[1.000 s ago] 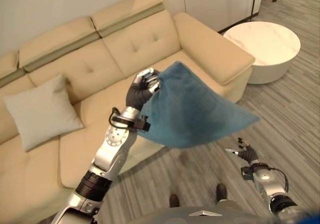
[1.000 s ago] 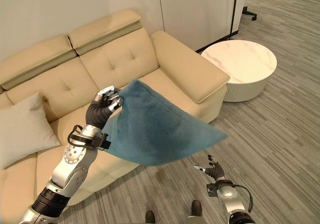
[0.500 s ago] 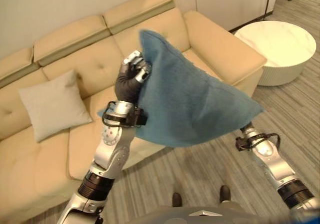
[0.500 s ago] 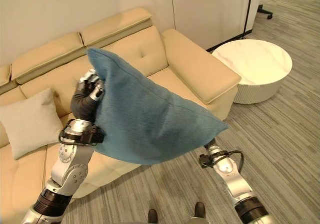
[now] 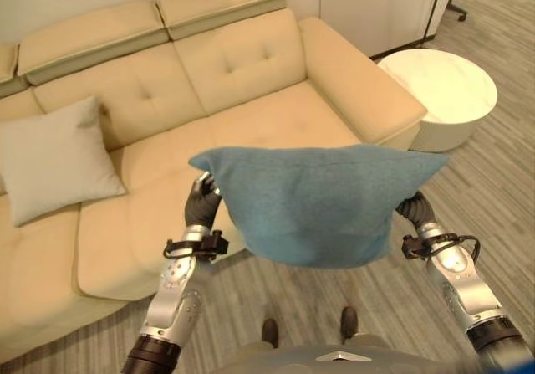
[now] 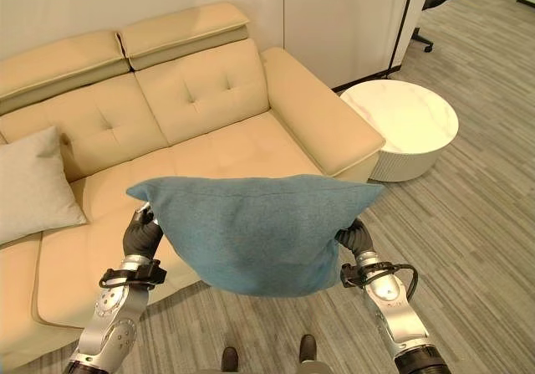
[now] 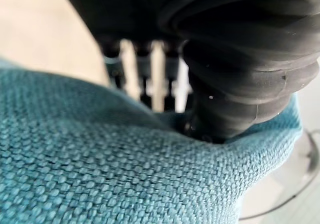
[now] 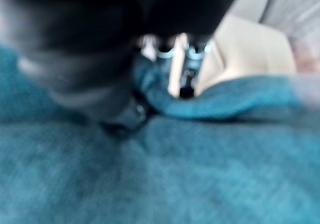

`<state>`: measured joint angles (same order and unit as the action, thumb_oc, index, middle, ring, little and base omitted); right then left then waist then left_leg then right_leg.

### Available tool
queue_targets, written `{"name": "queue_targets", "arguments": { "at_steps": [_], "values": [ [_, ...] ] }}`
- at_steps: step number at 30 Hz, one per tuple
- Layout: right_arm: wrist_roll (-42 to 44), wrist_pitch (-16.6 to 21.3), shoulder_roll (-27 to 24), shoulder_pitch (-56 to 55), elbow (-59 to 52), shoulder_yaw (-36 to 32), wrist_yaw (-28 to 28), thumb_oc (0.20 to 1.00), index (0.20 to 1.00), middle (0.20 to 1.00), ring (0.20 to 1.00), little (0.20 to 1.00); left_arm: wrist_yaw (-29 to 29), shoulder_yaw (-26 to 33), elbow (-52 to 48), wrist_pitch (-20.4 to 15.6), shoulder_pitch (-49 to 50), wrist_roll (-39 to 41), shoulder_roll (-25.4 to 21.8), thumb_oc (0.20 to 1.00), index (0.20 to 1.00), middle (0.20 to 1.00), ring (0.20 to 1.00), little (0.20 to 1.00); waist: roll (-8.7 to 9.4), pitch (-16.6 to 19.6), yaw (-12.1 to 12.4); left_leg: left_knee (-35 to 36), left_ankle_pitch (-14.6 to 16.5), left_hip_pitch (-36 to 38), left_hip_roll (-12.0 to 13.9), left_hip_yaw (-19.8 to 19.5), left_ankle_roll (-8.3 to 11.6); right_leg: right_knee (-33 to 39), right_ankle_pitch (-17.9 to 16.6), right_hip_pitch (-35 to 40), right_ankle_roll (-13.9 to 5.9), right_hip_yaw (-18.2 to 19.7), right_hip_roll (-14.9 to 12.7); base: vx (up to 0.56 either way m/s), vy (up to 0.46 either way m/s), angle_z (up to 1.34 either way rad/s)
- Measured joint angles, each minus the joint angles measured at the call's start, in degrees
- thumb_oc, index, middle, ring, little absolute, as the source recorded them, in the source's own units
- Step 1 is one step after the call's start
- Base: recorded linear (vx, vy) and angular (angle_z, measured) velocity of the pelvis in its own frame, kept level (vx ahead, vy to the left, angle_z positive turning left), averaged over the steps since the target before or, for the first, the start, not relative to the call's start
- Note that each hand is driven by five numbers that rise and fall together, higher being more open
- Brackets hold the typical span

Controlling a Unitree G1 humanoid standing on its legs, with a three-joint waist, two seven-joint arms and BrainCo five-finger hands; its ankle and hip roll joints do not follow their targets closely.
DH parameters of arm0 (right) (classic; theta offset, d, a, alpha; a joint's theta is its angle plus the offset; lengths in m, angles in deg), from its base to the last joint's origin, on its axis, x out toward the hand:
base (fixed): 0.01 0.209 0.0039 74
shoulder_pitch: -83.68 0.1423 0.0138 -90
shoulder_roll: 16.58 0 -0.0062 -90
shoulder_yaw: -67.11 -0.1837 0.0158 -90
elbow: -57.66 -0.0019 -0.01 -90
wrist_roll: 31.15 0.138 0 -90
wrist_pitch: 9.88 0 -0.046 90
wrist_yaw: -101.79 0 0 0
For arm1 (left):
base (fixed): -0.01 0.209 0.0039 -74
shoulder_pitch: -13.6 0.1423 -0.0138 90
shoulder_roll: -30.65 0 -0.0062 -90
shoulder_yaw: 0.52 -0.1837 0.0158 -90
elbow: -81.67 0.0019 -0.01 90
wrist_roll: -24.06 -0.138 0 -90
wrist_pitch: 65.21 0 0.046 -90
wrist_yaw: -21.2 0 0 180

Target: Pick up all the scattered cushions and arrange them neatly on the sofa.

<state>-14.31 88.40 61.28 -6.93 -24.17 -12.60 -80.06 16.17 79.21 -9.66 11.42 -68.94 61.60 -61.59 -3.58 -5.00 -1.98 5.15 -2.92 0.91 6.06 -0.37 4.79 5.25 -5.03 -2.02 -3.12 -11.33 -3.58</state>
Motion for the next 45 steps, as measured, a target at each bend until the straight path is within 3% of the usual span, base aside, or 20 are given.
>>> {"name": "queue_targets", "arguments": {
  "at_steps": [4, 8, 11, 12, 13, 15, 16, 18, 19, 20, 21, 23, 30, 33, 34, 36, 37, 38, 41, 45],
  "values": [
    [-2.48, 0.0, 1.01, -0.72, 0.4, 1.37, -1.09, 0.2, 0.2, 0.2, 0.2, 0.2, -0.09, -0.7, 5.22, 1.74, 0.55, 0.02, -0.42, 0.2, 0.2, 0.2, 0.2, 0.2, 3.0, 1.71, 1.12, -0.01, -0.05, 0.15, 0.89, -0.15, 0.16, 0.03, 0.14, 0.28, 0.19, -0.16, 0.63, -0.01, -0.066, 0.01],
    [-2.99, 0.05, 1.22, -0.88, 1.9, 2.39, -1.18, 0.2, 0.2, 0.2, 0.2, 0.2, -0.12, -0.78, 5.34, 1.89, 0.2, -0.12, -1.36, 0.2, 0.2, 0.2, 0.2, 0.2, 3.84, 1.78, 2.47, -1.89, 0.03, -0.06, 1.0, -1.86, 0.81, 0.25, 0.4, 1.7, 0.59, -1.03, 0.98, -0.07, -0.113, 0.22],
    [-2.99, 0.18, 1.01, -1.83, 2.45, 1.53, -2.37, 0.2, 0.2, 0.2, 0.2, 0.2, -0.16, -0.91, 5.41, 1.76, -1.95, -0.23, 0.06, 0.2, 0.2, 0.2, 0.2, 0.2, 4.27, -1.45, 2.87, -11.98, 0.35, -7.4, -0.11, -3.43, 1.43, -0.26, 0.98, 2.05, 1.89, -4.94, 0.47, -0.05, 0.015, 0.8],
    [-3.0, 0.19, 1.66, -1.93, 2.87, 0.53, -2.98, 0.2, 0.2, 0.2, 0.2, 0.2, -0.11, -1.26, 5.49, 1.8, -1.82, -0.07, -0.14, 0.2, 0.2, 0.2, 0.2, 0.2, 3.18, -2.28, 3.02, -11.25, 3.06, -8.12, 0.96, -0.89, 0.45, -1.21, 1.15, 1.79, 2.0, -6.25, 0.96, 0.02, 0.057, 0.77],
    [-3.01, 0.19, 2.2, -1.93, 2.84, 0.35, -3.1, 0.2, 0.2, 0.2, 0.2, 0.2, -0.12, -1.24, 5.51, 1.8, -1.71, -0.05, -0.23, 0.2, 0.2, 0.2, 0.2, 0.2, 3.63, -2.42, 3.24, -10.34, 3.99, -8.38, 0.73, 0.21, 0.98, -1.62, 1.42, 0.5, 1.99, -6.55, 0.3, 0.01, 0.06, 0.42],
    [-3.11, 0.19, 2.47, -1.56, 2.75, -0.2, -3.44, 0.2, 0.2, 0.2, 0.2, 0.2, -0.1, -1.48, 5.47, 1.82, -2.49, -0.02, -0.22, 0.2, 0.2, 0.2, 0.2, 0.2, 3.23, -2.86, 3.15, -8.54, 4.31, -10.33, 1.84, 2.07, 0.57, -5.73, 2.91, -2.32, 1.2, -6.81, 0.27, 0.06, 0.092, 0.43],
    [-3.31, 0.17, 3.08, -1.61, 2.81, -0.55, -3.65, 0.2, 0.2, 0.2, 0.2, 0.2, -0.1, -1.75, 5.49, 1.84, -3.2, -0.02, -1.01, 0.2, 0.2, 0.2, 0.2, 0.2, 4.37, -3.23, 2.48, -8.67, 4.06, -10.61, 1.1, 3.59, 0.81, -10.03, 5.07, -5.14, 2.02, -6.36, -1.64, 0.23, 0.216, 0.55],
    [-3.98, 0.07, 3.49, -1.04, 2.89, -0.19, -3.92, 0.2, 0.2, 0.2, 0.2, 0.2, -0.14, -1.73, 5.55, 1.88, -3.31, -0.02, -1.66, 0.2, 0.2, 0.2, 0.2, 0.2, 7.34, -3.13, 4.03, -12.52, 4.09, -9.44, -2.22, 6.01, -0.56, -10.14, 5.01, -6.34, 1.68, -5.29, -4.92, 0.25, 0.217, -0.06],
    [-4.2, 0.07, 3.14, -0.62, 2.89, -0.16, -3.96, 0.2, 0.2, 0.2, 0.2, 0.2, -0.13, -1.78, 5.52, 1.9, -3.2, -0.03, -1.63, 0.2, 0.2, 0.2, 0.2, 0.2, 6.85, -2.84, 4.65, -11.93, 4.96, -6.41, -3.79, 5.49, -1.6, -9.25, 4.36, -5.95, 0.7, -4.31, -4.84, 0.17, 0.179, -0.46],
    [-4.22, 0.07, 2.78, -0.57, 3.06, -0.31, -3.98, 0.2, 0.2, 0.2, 0.2, 0.2, -0.1, -1.75, 5.4, 1.9, -2.97, -0.03, -1.13, 0.2, 0.2, 0.2, 0.2, 0.2, 5.09, -1.95, 4.13, -7.84, 6.69, -2.97, -3.69, 4.89, -4.1, -8.21, 3.24, -4.93, -0.41, -4.47, -3.66, 0.15, 0.215, -0.09],
    [-4.23, -0.07, 4.02, -0.83, 3.23, -0.53, -4.27, 0.2, 0.2, 0.2, 0.2, 0.2, -0.05, -1.58, 5.12, 1.97, -3.12, -0.05, -1.35, 0.2, 0.2, 0.2, 0.2, 0.2, 6.19, -1.82, 2.93, -6.01, 4.61, -1.31, -4.63, 5.29, -4.07, -8.12, 2.44, -4.17, -0.96, -4.53, -4.44, 0.13, 0.229, 0.1],
    [-4.23, -0.07, 5.34, -0.54, 3.32, -0.45, -4.57, 0.2, 0.2, 0.2, 0.2, 0.2, -0.05, -0.89, 4.82, 1.89, -3.23, -0.04, -1.41, 0.2, 0.2, 0.2, 0.2, 0.2, 7.56, -1.43, 4.03, -5.61, 4.86, -0.09, -6.14, 5.69, -4.98, -8.5, 1.59, -4.15, -0.08, -3.82, -5.21, 0.09, 0.208, -0.15],
    [-4.79, -0.06, 6.41, 1.86, 4.3, 1.82, -4.97, 0.2, 0.2, 0.2, 0.2, 0.2, -0.12, -0.65, 4.89, 1.85, -3.89, -0.35, -4.72, 0.2, 0.2, 0.2, 0.2, 0.2, 8.19, -1.36, 4.51, -6.16, 6.34, 1.46, -7.96, 7.42, -7.58, -16.8, 1.39, -7.88, -1.7, -1.1, -8.3, 0.12, 0.078, -0.1],
    [-4.79, -0.06, 6.84, 2.09, 4.69, 2.44, -4.93, 0.2, 0.2, 0.2, 0.2, 0.2, -0.15, -0.17, 4.89, 1.68, -3.93, -0.53, -5.33, 0.2, 0.2, 0.2, 0.2, 0.2, 8.4, -1.16, 4.77, -4.87, 6.28, 2.11, -8.02, 7.29, -7.64, -16.03, 2.18, -8.43, -2.9, 2.08, -6.78, 0.17, -0.037, 0.03],
    [-4.78, -0.06, 6.79, 2.45, 4.78, 3.52, -4.94, 0.2, 0.2, 0.2, 0.2, 0.2, -0.34, 0.33, 4.92, 1.65, -3.95, -0.54, -5.34, 0.2, 0.2, 0.2, 0.2, 0.2, 8.81, -0.95, 4.56, -4.08, 6.12, 2.14, -8.02, 6.31, -7.67, -12.45, 1.93, -9.06, -2.82, 2.66, -4.6, 0.2, -0.046, 0.25],
    [-4.77, -0.07, 6.67, 2.54, 5.47, 3.65, -5.07, 0.2, 0.2, 0.2, 0.2, 0.2, -0.38, 0.3, 5.0, 1.66, -4.13, -0.57, -4.67, 0.2, 0.2, 0.2, 0.2, 0.2, 8.82, -0.95, 3.04, -4.02, 6.15, 2.19, -7.65, 4.07, -7.38, -8.96, 0.73, -9.96, -3.02, 5.4, -1.52, 0.21, -0.085, 0.59],
    [-4.77, -0.07, 6.58, 2.46, 5.52, 3.62, -5.07, 0.2, 0.2, 0.2, 0.2, 0.2, -0.38, 0.17, 5.0, 1.67, -4.09, -0.61, -4.62, 0.2, 0.2, 0.2, 0.2, 0.2, 9.02, -0.91, 2.27, -3.94, 6.1, 2.34, -8.1, 3.28, -7.19, -7.72, -1.04, -9.5, -2.76, 5.77, -1.55, 0.21, -0.126, 0.7],
    [-4.73, -0.07, 5.75, 2.48, 6.54, 3.54, -5.08, 0.2, 0.2, 0.2, 0.2, 0.2, -0.38, 0.04, 5.16, 1.81, -3.79, -0.73, -3.24, 0.2, 0.2, 0.2, 0.2, 0.2, 8.06, -0.94, 2.24, -3.39, 6.31, 3.6, -7.67, 2.0, -6.43, -6.47, -1.91, -7.79, 0.38, 5.62, -0.84, 0.2, -0.151, 0.51],
    [-4.68, -0.08, 2.63, 2.56, 7.23, 3.21, -4.96, 0.2, 0.2, 0.2, 0.2, 0.2, -0.26, -0.66, 5.07, 1.77, -4.0, -0.94, -0.33, 0.2, 0.2, 0.2, 0.2, 0.2, 6.22, -1.0, 3.16, -5.58, 7.42, 3.33, -4.82, -1.07, -3.76, -0.86, -2.22, -2.48, 1.54, 2.8, 1.87, 0.24, -0.245, 0.51],
    [-4.04, 0.02, 2.82, 2.89, 6.08, 0.61, -4.99, 0.2, 0.2, 0.2, 0.2, 0.2, -0.08, -1.48, 5.03, 1.79, -4.33, -0.85, -0.2, 0.2, 0.2, 0.2, 0.2, 0.2, 8.91, -1.56, 3.03, -21.07, 8.2, -4.48, -5.2, -3.32, -1.27, -0.1, -0.25, -0.29, 3.68, -1.9, 1.66, 0.09, -0.134, 0.64]
  ]
}}
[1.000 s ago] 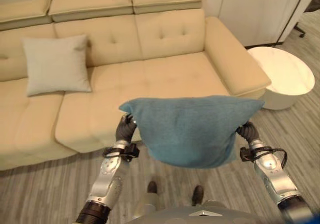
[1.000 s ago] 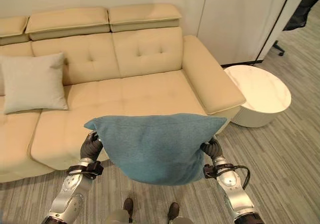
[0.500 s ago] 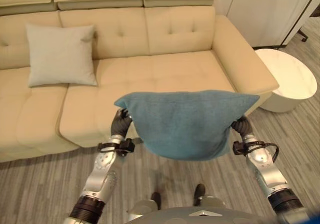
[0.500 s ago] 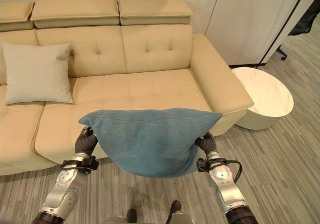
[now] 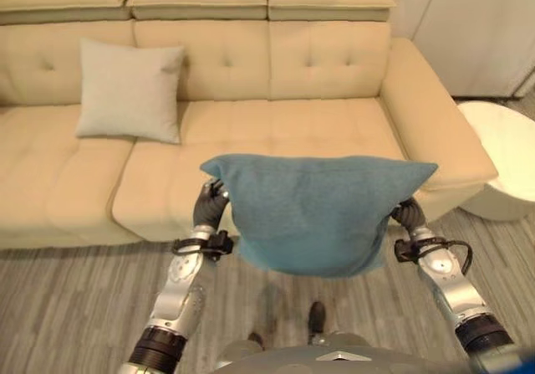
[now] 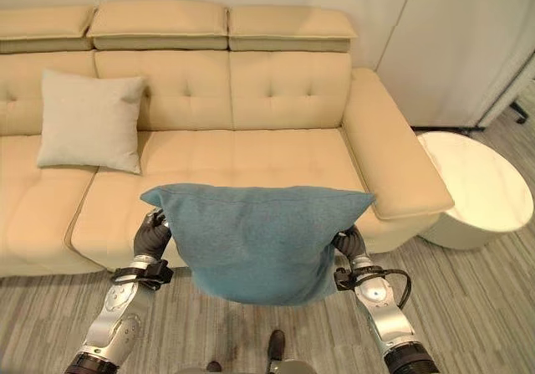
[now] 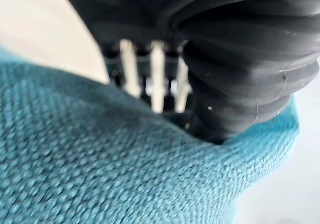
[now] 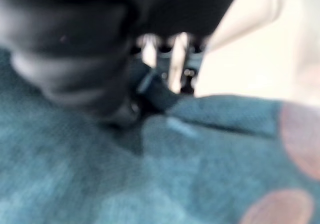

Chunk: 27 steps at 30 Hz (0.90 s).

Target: Pick up all the scattered cushions and arrange them neatly on the sofa.

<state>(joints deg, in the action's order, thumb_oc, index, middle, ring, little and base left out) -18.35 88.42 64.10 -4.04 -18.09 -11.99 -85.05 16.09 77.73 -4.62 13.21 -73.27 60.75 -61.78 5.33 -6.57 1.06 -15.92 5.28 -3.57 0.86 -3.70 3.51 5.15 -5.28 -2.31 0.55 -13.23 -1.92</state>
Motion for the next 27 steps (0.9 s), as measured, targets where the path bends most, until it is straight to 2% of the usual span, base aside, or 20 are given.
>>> {"name": "queue_targets", "arguments": {
  "at_steps": [2, 3, 5, 7, 8, 9, 11, 12, 13, 14, 15, 17, 18, 20, 21, 23, 24, 25, 26, 27],
  "values": [
    [0.09, 0.05, 0.03, 0.35, -0.32, -0.25, -0.01, 0.2, 0.2, 0.2, 0.2, 0.2, 0.07, -0.11, 0.0, 0.0, 0.16, 0.21, -0.06, 0.2, 0.2, 0.2, 0.2, 0.2, 0.07, -0.28, 0.0, -4.6, 0.05, -2.62, 1.11, 0.8, 0.6, 0.01, 1.37, 0.98, 1.49, -1.28, 0.53, 0.14, -0.064, 0.34],
    [0.19, 0.05, 0.27, -0.21, -0.95, -0.69, -0.01, 0.2, 0.2, 0.2, 0.2, 0.2, 0.14, -0.26, -0.23, -0.04, 0.18, 0.26, -0.32, 0.2, 0.2, 0.2, 0.2, 0.2, 0.95, -0.99, -0.19, -5.01, 0.69, -3.87, 1.54, 3.98, 0.7, 0.03, 2.05, 1.43, 2.38, -2.07, 0.5, 0.17, 0.002, 0.35],
    [0.38, 0.05, 0.41, -0.22, -1.04, -1.21, 0.0, 0.2, 0.2, 0.2, 0.2, 0.2, 0.14, -0.28, -0.22, -0.02, -0.04, 0.25, -0.35, 0.2, 0.2, 0.2, 0.2, 0.2, 1.3, -1.52, -0.76, 0.75, 0.51, -5.46, 1.63, 6.85, 0.5, 0.06, 2.95, 1.4, 3.01, -3.12, 0.4, 0.2, 0.027, 0.31],
    [0.43, 0.05, 0.63, -0.2, -1.01, -1.67, -0.11, 0.2, 0.2, 0.2, 0.2, 0.2, 0.14, -0.71, -0.18, 0.0, -0.11, 0.22, -0.3, 0.2, 0.2, 0.2, 0.2, 0.2, 1.2, -2.39, -0.69, 7.76, -2.23, -8.56, 1.96, 10.38, 0.34, 0.06, 3.5, 1.63, 3.21, -3.41, 0.41, 0.23, 0.047, 0.11],
    [0.42, 0.04, 0.62, -0.22, -0.85, -1.64, -0.11, 0.2, 0.2, 0.2, 0.2, 0.2, 0.13, -0.77, -0.05, 0.06, -0.09, 0.22, -0.12, 0.2, 0.2, 0.2, 0.2, 0.2, 0.66, -2.7, -0.54, 10.45, -5.12, -10.52, 2.26, 11.07, 0.68, 0.08, 3.98, 2.17, 3.15, -3.49, 0.7, 0.27, 0.096, -0.08],
    [0.41, 0.04, 0.63, -0.23, -0.75, -1.46, -0.11, 0.2, 0.2, 0.2, 0.2, 0.2, 0.12, -0.73, -0.05, 0.06, -0.1, 0.22, -0.12, 0.2, 0.2, 0.2, 0.2, 0.2, 0.14, -2.95, -0.51, 11.02, -6.38, -11.02, 2.58, 10.77, 0.61, 0.26, 4.38, 2.85, 2.69, -3.28, 1.11, 0.3, 0.124, -0.27],
    [0.38, -0.06, 0.69, -0.3, -0.55, -0.83, -0.02, 0.2, 0.2, 0.2, 0.2, 0.2, 0.11, -0.55, -0.05, 0.09, 0.18, 0.24, -0.25, 0.2, 0.2, 0.2, 0.2, 0.2, -0.92, -2.72, 0.07, 10.98, -6.7, -10.2, 2.89, 9.06, -0.17, -0.11, 5.47, 4.75, 1.6, -1.49, 1.68, 0.27, 0.136, -0.49],
    [0.37, -0.06, 0.44, -0.88, -0.77, -0.94, 0.05, 0.2, 0.2, 0.2, 0.2, 0.2, 0.11, -0.59, -0.06, 0.11, 0.22, 0.24, -0.24, 0.2, 0.2, 0.2, 0.2, 0.2, -2.23, -2.02, -0.22, 11.85, -6.73, -8.12, 2.8, 9.46, -0.45, -0.43, 6.42, 6.24, 0.36, -1.31, 1.86, 0.28, 0.234, -0.47],
    [0.37, -0.09, 0.76, -1.57, -0.91, -1.21, -0.03, 0.2, 0.2, 0.2, 0.2, 0.2, 0.18, -0.69, -0.26, 0.1, 0.05, 0.24, -0.29, 0.2, 0.2, 0.2, 0.2, 0.2, -2.37, -1.26, -0.77, 13.92, -10.29, -5.27, 1.29, 9.89, -4.35, -3.49, 8.96, 6.86, -1.85, 0.19, 0.21, 0.21, 0.233, -0.34],
    [0.14, -0.08, 0.9, -1.86, -1.29, -1.19, -0.04, 0.2, 0.2, 0.2, 0.2, 0.2, 0.17, -0.71, -0.28, 0.11, -0.07, 0.24, -0.52, 0.2, 0.2, 0.2, 0.2, 0.2, -1.81, -0.8, -0.82, 14.73, -9.54, -3.86, -0.1, 10.95, -5.45, -6.51, 10.15, 6.03, -3.1, 1.0, -1.64, 0.19, 0.286, -0.35],
    [-0.63, -0.08, 1.14, -1.91, -1.94, -1.26, -0.11, 0.2, 0.2, 0.2, 0.2, 0.2, 0.16, -0.67, -0.28, 0.11, -0.88, 0.24, -0.69, 0.2, 0.2, 0.2, 0.2, 0.2, -1.74, -0.63, -0.85, 15.57, -9.58, -2.47, -2.02, 11.91, -7.0, -17.19, 13.92, 1.53, -5.48, 1.88, -5.01, 0.1, 0.186, -0.22],
    [-0.78, -0.1, 2.03, -1.77, -1.92, -0.98, -0.18, 0.2, 0.2, 0.2, 0.2, 0.2, -0.02, -0.73, -0.23, 0.1, -2.41, 0.22, -1.76, 0.2, 0.2, 0.2, 0.2, 0.2, -1.65, -0.67, -0.76, 15.98, -8.91, -1.24, -3.38, 12.16, -7.9, -33.58, 15.69, -6.29, -7.92, 3.55, -8.09, 0.12, 0.119, 0.01],
    [-0.81, -0.11, 2.46, -1.78, -1.91, -0.65, -0.18, 0.2, 0.2, 0.2, 0.2, 0.2, -0.14, -0.68, -0.23, 0.06, -2.73, 0.21, -2.65, 0.2, 0.2, 0.2, 0.2, 0.2, -1.69, -0.7, -0.9, 15.98, -8.39, -0.29, -3.77, 11.89, -8.01, -36.92, 15.86, -7.84, -8.16, 4.62, -8.57, 0.2, 0.061, 0.22],
    [-0.82, -0.1, 2.74, -1.72, -1.91, 0.92, -0.06, 0.2, 0.2, 0.2, 0.2, 0.2, -0.23, 0.07, -0.25, -0.12, -2.69, 0.21, -4.22, 0.2, 0.2, 0.2, 0.2, 0.2, -1.93, -0.81, -0.31, 16.38, -6.48, 3.04, -4.05, 11.27, -7.79, -35.17, 15.85, -8.72, -8.14, 4.71, -8.57, 0.16, 0.021, 0.18],
    [-0.83, -0.1, 2.77, -1.49, -1.91, 1.44, 0.14, 0.2, 0.2, 0.2, 0.2, 0.2, -0.23, 0.78, -0.28, -0.28, -2.59, 0.21, -4.34, 0.2, 0.2, 0.2, 0.2, 0.2, -1.88, -0.76, -0.16, 17.33, -6.5, 3.85, -4.07, 11.28, -7.81, -31.71, 15.63, -8.92, -8.18, 4.69, -8.05, 0.18, -0.059, 0.12],
    [-0.97, -0.09, 2.64, -1.18, -1.81, 1.79, 0.44, 0.2, 0.2, 0.2, 0.2, 0.2, -0.23, 1.17, -0.22, -0.41, -2.33, 0.21, -4.35, 0.2, 0.2, 0.2, 0.2, 0.2, -1.85, -0.56, 0.0, 18.16, -5.11, 4.53, -4.08, 10.62, -7.03, -26.38, 13.95, -10.78, -7.99, 4.76, -7.04, 0.23, -0.095, -0.01],
    [-1.09, -0.09, 2.56, -0.03, -1.54, 2.59, 0.48, 0.2, 0.2, 0.2, 0.2, 0.2, -0.23, 2.08, 0.12, -0.58, -1.91, 0.22, -3.9, 0.2, 0.2, 0.2, 0.2, 0.2, -1.95, -0.6, 0.16, 18.33, -4.55, 4.5, -3.91, 10.95, -7.32, -23.71, 12.82, -13.23, -8.14, 4.82, -6.11, 0.15, -0.091, -0.13],
    [-1.24, -0.1, 2.58, 0.16, -1.52, 2.73, 0.62, 0.2, 0.2, 0.2, 0.2, 0.2, -0.31, 2.34, 0.21, -0.27, -1.94, 0.21, -3.59, 0.2, 0.2, 0.2, 0.2, 0.2, -2.01, -0.67, -0.45, 18.59, -4.45, 4.72, -3.83, 11.09, -7.08, -17.63, 10.45, -14.08, -8.97, 4.33, -5.76, 0.16, -0.097, 0.0],
    [-1.31, -0.32, 2.59, -0.1, -1.38, 2.68, 0.53, 0.2, 0.2, 0.2, 0.2, 0.2, -0.28, 2.27, 0.18, -0.21, -1.88, 0.15, -3.6, 0.2, 0.2, 0.2, 0.2, 0.2, -1.43, -0.61, -0.83, 18.76, -4.97, 5.47, -4.5, 10.52, -7.49, -13.34, 7.13, -13.73, -8.62, 5.06, -5.78, 0.21, -0.161, 0.4],
    [-1.47, -0.47, 2.52, -0.62, -1.09, 2.64, 0.48, 0.2, 0.2, 0.2, 0.2, 0.2, -0.25, 2.12, 0.17, -0.05, -1.22, 0.05, -3.39, 0.2, 0.2, 0.2, 0.2, 0.2, -0.92, -0.42, -2.06, 18.86, -4.59, 6.97, -5.01, 9.34, -6.91, -11.88, 4.5, -12.47, -8.28, 6.55, -5.84, 0.16, -0.125, 0.62]
  ]
}}
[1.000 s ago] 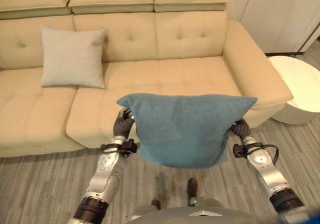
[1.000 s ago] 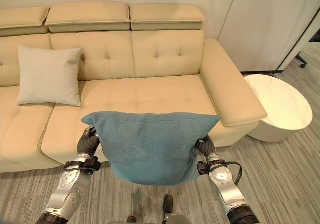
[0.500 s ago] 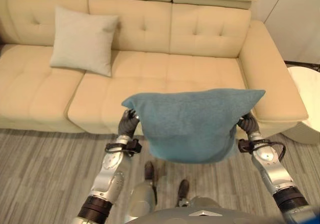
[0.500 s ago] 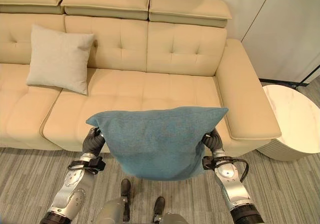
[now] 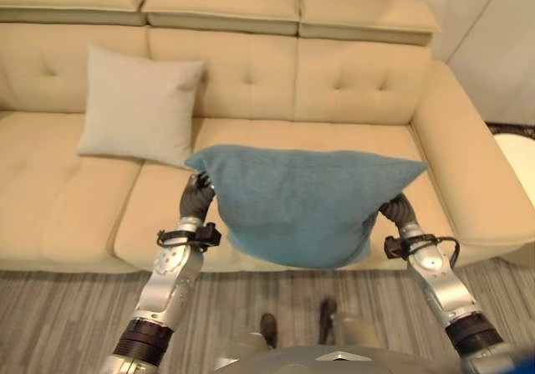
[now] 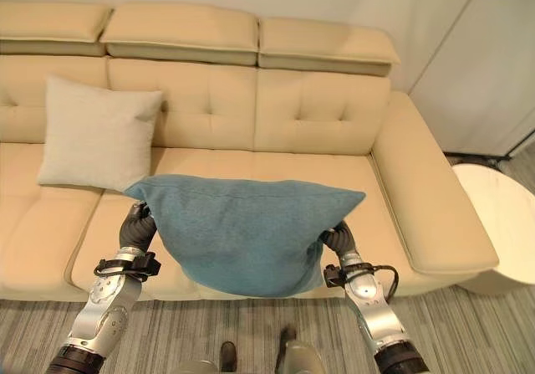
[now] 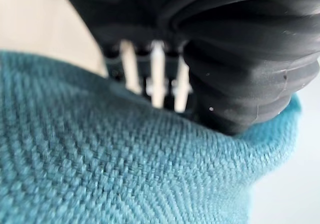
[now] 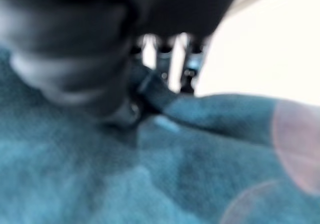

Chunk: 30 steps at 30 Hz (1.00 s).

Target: Pick up all the scattered cushions and arrange them neatly on the sofa.

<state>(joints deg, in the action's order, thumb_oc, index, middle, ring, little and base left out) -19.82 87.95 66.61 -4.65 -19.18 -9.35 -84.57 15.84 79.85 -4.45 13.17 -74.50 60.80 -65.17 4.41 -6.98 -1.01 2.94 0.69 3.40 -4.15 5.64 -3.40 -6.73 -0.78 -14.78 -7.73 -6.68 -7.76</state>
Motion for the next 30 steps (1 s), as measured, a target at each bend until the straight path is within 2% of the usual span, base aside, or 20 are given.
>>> {"name": "queue_targets", "arguments": {
  "at_steps": [1, 3, 4, 5, 6, 8, 10, 11, 12, 16, 17, 19, 20, 25, 30],
  "values": [
    [-0.23, 0.0, -0.18, -0.91, 0.2, -0.06, 0.02, 0.2, 0.2, 0.2, 0.2, 0.2, 0.09, -0.36, -0.25, -0.01, 1.19, -0.09, 0.49, 0.2, 0.2, 0.2, 0.2, 0.2, 0.77, 0.56, -0.52, 0.24, 0.93, 1.77, -0.21, -1.36, 1.25, 0.9, -2.7, 2.25, 0.83, 1.04, 0.32, 0.16, -0.151, 0.61],
    [-0.28, 0.0, -0.42, -1.99, 0.21, -0.73, 0.05, 0.2, 0.2, 0.2, 0.2, 0.2, 0.21, -0.75, -0.34, -0.02, 2.59, -0.11, 2.03, 0.2, 0.2, 0.2, 0.2, 0.2, 0.19, 1.71, 0.04, 0.25, 2.12, 2.92, 1.55, -2.41, 2.52, 2.99, -5.49, 4.55, 4.46, 0.54, 2.3, 0.15, -0.204, 0.29],
    [-0.26, 0.0, -0.58, -1.94, 0.19, -1.38, 0.06, 0.2, 0.2, 0.2, 0.2, 0.2, 0.3, -1.18, -0.37, 0.0, 2.7, -0.08, 2.72, 0.2, 0.2, 0.2, 0.2, 0.2, -0.58, 2.08, 0.62, 0.04, 2.37, 2.58, 3.01, -3.14, 3.28, 5.02, -5.8, 5.78, 5.1, -0.42, 3.66, 0.11, -0.184, 0.52],
    [-0.2, 0.0, -0.59, -2.16, 0.18, -2.43, 0.02, 0.2, 0.2, 0.2, 0.2, 0.2, 0.49, -1.53, -0.36, 0.18, 2.18, 0.01, 3.22, 0.2, 0.2, 0.2, 0.2, 0.2, -0.69, 2.07, -0.32, -2.33, 2.85, 1.1, 3.89, -4.92, 4.32, 7.74, -6.01, 7.66, 5.69, -3.17, 4.06, 0.05, -0.132, 0.86],
    [-0.21, 0.0, -0.76, -1.94, 0.12, -3.61, 0.02, 0.2, 0.2, 0.2, 0.2, 0.2, 0.59, -1.76, -0.37, 0.18, 1.91, 0.07, 3.74, 0.2, 0.2, 0.2, 0.2, 0.2, -0.11, 2.1, -0.84, -5.98, 3.29, -0.68, 4.28, -4.86, 5.06, 9.72, -6.89, 9.17, 7.18, -5.09, 4.35, 0.03, -0.143, 0.86],
    [0.11, 0.1, -0.91, -0.64, -0.08, -4.32, -0.1, 0.2, 0.2, 0.2, 0.2, 0.2, 0.82, -1.97, -0.38, 0.17, 1.86, 0.18, 3.68, 0.2, 0.2, 0.2, 0.2, 0.2, -0.14, 2.15, 0.05, -10.04, 3.7, -2.33, 5.55, -4.51, 5.89, 10.46, -6.18, 9.94, 8.38, -5.22, 5.75, 0.03, -0.134, 0.23],
    [0.85, 0.1, -0.69, -0.37, -0.12, -4.79, -0.24, 0.2, 0.2, 0.2, 0.2, 0.2, 0.89, -2.15, -0.34, 0.2, 0.74, 0.28, 3.18, 0.2, 0.2, 0.2, 0.2, 0.2, 1.29, 1.28, 0.23, -19.61, 4.5, -6.79, 5.34, -4.97, 7.08, 11.26, -5.33, 11.14, 8.86, -5.92, 5.74, 0.04, -0.018, 0.11],
    [0.93, 0.1, -0.62, -0.43, -0.14, -4.63, -0.37, 0.2, 0.2, 0.2, 0.2, 0.2, 0.89, -2.19, -0.34, 0.18, 0.83, 0.35, 3.23, 0.2, 0.2, 0.2, 0.2, 0.2, 1.99, 1.03, 0.48, -22.31, 5.26, -8.46, 5.52, -5.38, 7.32, 11.46, -5.06, 11.88, 10.04, -5.62, 5.55, 0.09, 0.014, 0.02],
    [0.96, 0.11, -0.63, -0.43, -0.26, -4.61, -0.52, 0.2, 0.2, 0.2, 0.2, 0.2, 0.88, -2.57, -0.35, 0.16, 0.95, 0.39, 3.2, 0.2, 0.2, 0.2, 0.2, 0.2, 2.09, 1.03, 0.45, -20.81, 5.61, -8.63, 5.48, -6.17, 7.08, 11.84, -4.43, 12.46, 10.69, -5.6, 5.79, 0.12, 0.029, -0.07],
    [0.99, 0.1, -0.64, -0.32, -0.17, -4.96, -0.71, 0.2, 0.2, 0.2, 0.2, 0.2, 0.82, -2.77, -0.36, 0.16, 0.77, 0.39, 3.22, 0.2, 0.2, 0.2, 0.2, 0.2, 2.65, 0.67, 0.34, -10.55, 4.65, -9.88, 5.09, -7.88, 7.1, 11.86, -4.12, 11.9, 10.54, -4.5, 5.88, 0.1, 0.054, -0.13],
    [0.98, 0.09, -0.78, -0.47, -0.06, -4.95, -0.66, 0.2, 0.2, 0.2, 0.2, 0.2, 0.72, -2.76, -0.36, 0.17, 0.79, 0.38, 3.2, 0.2, 0.2, 0.2, 0.2, 0.2, 2.27, 0.56, 0.06, -8.63, 3.76, -9.85, 5.4, -7.91, 6.94, 11.77, -4.5, 11.84, 9.96, -3.93, 6.68, 0.11, 0.079, -0.41],
    [0.97, 0.09, -0.83, -0.73, -0.08, -4.8, -0.47, 0.2, 0.2, 0.2, 0.2, 0.2, 0.71, -2.65, -0.38, 0.16, 1.25, 0.38, 3.2, 0.2, 0.2, 0.2, 0.2, 0.2, 0.79, 0.56, 0.48, -6.73, 2.91, -8.78, 6.34, -8.09, 6.35, 11.67, -4.15, 12.01, 10.41, -2.3, 8.56, 0.17, 0.105, -0.58],
    [0.98, 0.08, -1.06, -0.79, -0.11, -4.99, -0.5, 0.2, 0.2, 0.2, 0.2, 0.2, 0.73, -2.62, -0.43, 0.18, 1.08, 0.38, 3.12, 0.2, 0.2, 0.2, 0.2, 0.2, -0.28, 0.3, 0.02, -5.13, -0.19, -7.8, 6.74, -8.29, 6.12, 11.82, -4.2, 12.12, 10.26, -1.83, 9.36, 0.18, 0.106, -0.53],
    [0.91, 0.02, -0.65, -1.98, -0.41, -4.96, -0.44, 0.2, 0.2, 0.2, 0.2, 0.2, 0.76, -2.85, -0.49, 0.35, 1.38, 0.25, 1.99, 0.2, 0.2, 0.2, 0.2, 0.2, -0.39, 0.21, -0.59, 0.74, -3.0, -3.95, 4.91, -5.57, 3.66, 11.7, -4.09, 12.44, 7.93, 0.63, 7.32, 0.12, 0.086, -0.24],
    [0.8, 0.01, -0.65, -1.0, -0.48, -3.52, -0.29, 0.2, 0.2, 0.2, 0.2, 0.2, 0.2, -2.3, -0.57, 0.34, 0.16, -0.3, 0.63, 0.2, 0.2, 0.2, 0.2, 0.2, -0.69, 0.18, 0.74, 2.09, -2.83, -3.36, 4.02, -4.77, 3.24, 11.88, -3.99, 12.25, 7.42, 1.05, 6.44, 0.05, 0.035, -0.05]
  ]
}}
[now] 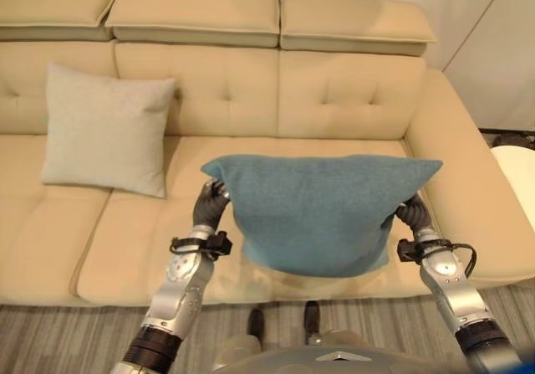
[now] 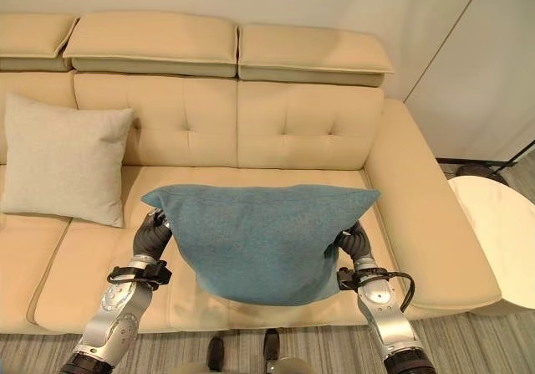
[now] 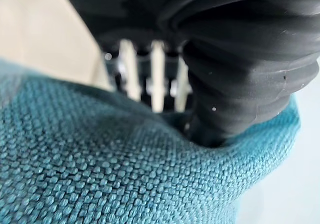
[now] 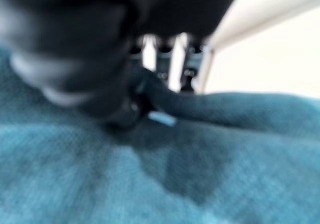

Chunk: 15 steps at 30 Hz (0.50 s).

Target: Pick up all the scattered cushions and arrange them neatly on the sofa.

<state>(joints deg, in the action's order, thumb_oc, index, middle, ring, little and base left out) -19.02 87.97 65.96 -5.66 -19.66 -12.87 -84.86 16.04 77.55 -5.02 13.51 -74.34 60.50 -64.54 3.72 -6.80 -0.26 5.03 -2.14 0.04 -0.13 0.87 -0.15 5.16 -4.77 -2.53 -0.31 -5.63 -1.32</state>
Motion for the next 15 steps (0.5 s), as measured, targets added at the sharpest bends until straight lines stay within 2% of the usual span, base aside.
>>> {"name": "queue_targets", "arguments": {
  "at_steps": [6, 9, 12, 15],
  "values": [
    [-0.08, -0.37, -0.79, 9.19, 0.21, 2.48, -1.43, 0.2, 0.2, 0.2, 0.2, 0.2, -3.58, 1.13, 0.02, -0.25, -7.54, -0.06, -0.2, 0.2, 0.2, 0.2, 0.2, 0.2, -0.59, -0.38, 0.77, 0.02, -0.06, -2.13, 0.0, 0.02, -0.06, 0.05, -0.02, -2.15, -0.09, 0.06, 0.03, -0.03, -0.002, 0.0],
    [-0.07, -0.38, -2.37, 16.23, 1.22, 4.15, -3.36, 0.2, 0.2, 0.2, 0.2, 0.2, -6.39, 1.18, 0.1, -1.62, -13.62, -0.07, -0.42, 0.2, 0.2, 0.2, 0.2, 0.2, -0.76, -0.47, 1.05, -0.48, -0.52, -5.27, 0.08, 0.11, -0.1, 0.05, -0.68, -5.15, -0.08, 0.15, 0.14, -0.11, -0.016, -0.02],
    [-0.02, -0.47, -3.79, 24.39, 4.83, 5.64, -5.18, 0.2, 0.2, 0.2, 0.2, 0.2, -9.08, 1.11, 0.54, -2.06, -20.46, -0.1, -0.99, 0.2, 0.2, 0.2, 0.2, 0.2, -0.78, -0.63, 1.06, -1.25, -1.07, -9.27, 0.1, 0.25, -0.03, 0.03, -1.74, -8.87, -0.15, 0.28, 0.16, -0.13, -0.008, -0.02],
    [0.17, -0.63, -5.27, 34.8, 10.9, 8.59, -7.28, 0.2, 0.2, 0.2, 0.2, 0.2, -11.93, 0.27, 6.57, -3.41, -31.09, -1.98, -3.48, 0.2, 0.2, 0.2, 0.2, 0.2, -0.99, -2.03, 1.04, -2.28, -1.7, -13.31, 0.14, 0.33, 0.06, 0.02, -2.83, -12.51, -0.22, 0.49, 0.22, -0.15, 0.012, -0.03]
  ]
}}
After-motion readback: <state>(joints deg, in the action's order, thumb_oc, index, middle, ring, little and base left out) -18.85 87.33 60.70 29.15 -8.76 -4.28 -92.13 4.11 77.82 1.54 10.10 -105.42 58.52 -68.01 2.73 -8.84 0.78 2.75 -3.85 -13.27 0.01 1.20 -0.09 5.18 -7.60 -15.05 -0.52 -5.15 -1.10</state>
